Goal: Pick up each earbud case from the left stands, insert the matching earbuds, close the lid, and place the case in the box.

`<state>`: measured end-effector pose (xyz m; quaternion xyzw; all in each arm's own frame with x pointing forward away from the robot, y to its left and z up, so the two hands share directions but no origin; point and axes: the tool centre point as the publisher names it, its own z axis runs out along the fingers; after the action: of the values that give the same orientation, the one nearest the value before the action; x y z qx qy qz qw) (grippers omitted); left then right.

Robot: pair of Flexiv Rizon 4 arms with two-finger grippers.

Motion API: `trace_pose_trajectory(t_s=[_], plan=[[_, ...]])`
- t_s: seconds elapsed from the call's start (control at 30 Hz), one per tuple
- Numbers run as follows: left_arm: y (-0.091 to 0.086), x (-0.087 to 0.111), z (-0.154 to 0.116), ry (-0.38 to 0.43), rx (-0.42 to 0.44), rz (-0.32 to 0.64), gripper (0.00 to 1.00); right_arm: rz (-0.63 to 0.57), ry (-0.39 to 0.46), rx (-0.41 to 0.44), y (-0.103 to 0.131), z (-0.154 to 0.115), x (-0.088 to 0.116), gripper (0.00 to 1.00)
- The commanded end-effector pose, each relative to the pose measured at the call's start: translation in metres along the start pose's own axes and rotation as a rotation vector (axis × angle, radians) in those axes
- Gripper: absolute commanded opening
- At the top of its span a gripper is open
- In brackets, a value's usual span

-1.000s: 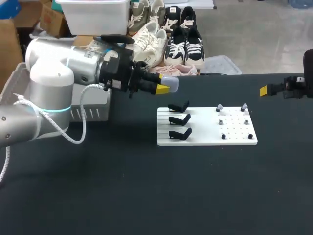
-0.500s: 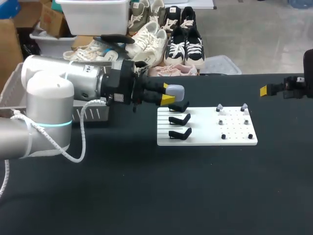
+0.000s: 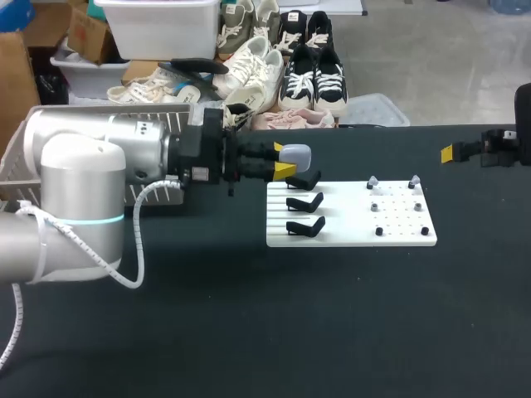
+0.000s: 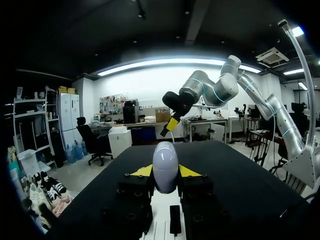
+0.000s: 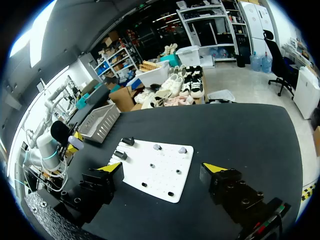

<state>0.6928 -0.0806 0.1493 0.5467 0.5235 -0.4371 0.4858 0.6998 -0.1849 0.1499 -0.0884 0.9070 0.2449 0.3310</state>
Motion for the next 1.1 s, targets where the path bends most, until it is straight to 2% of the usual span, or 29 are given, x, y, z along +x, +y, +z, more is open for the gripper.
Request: trace_pose_trajectory(t_s=[0.03, 0.3, 0.57, 0.93, 1.1], plan=[[-0.004, -0.001, 0.0, -0.002, -0.083, 0.002, 0.0, -0.001, 0.002, -0.004, -0.001, 0.0, 0.0, 1.0], [-0.004, -0.001, 0.0, -0.002, -0.083, 0.002, 0.0, -0.001, 0.002, -0.004, -0.001, 0.0, 0.0, 1.0], [-0.017, 0.002, 0.016, 0.042, -0.009, 0.035, 0.0, -0.001, 0.002, -0.004, -0.001, 0.0, 0.0, 1.0], [-0.011, 0.009, 0.028, -0.023, 0.035, 0.032, 0.0, -0.005, 0.006, -0.006, -0.001, 0.0, 0.002, 1.0], [-0.009, 0.014, 0.032, -0.061, 0.059, 0.017, 0.0, -0.068, 0.01, -0.022, 0.02, -0.01, 0.008, 1.0]])
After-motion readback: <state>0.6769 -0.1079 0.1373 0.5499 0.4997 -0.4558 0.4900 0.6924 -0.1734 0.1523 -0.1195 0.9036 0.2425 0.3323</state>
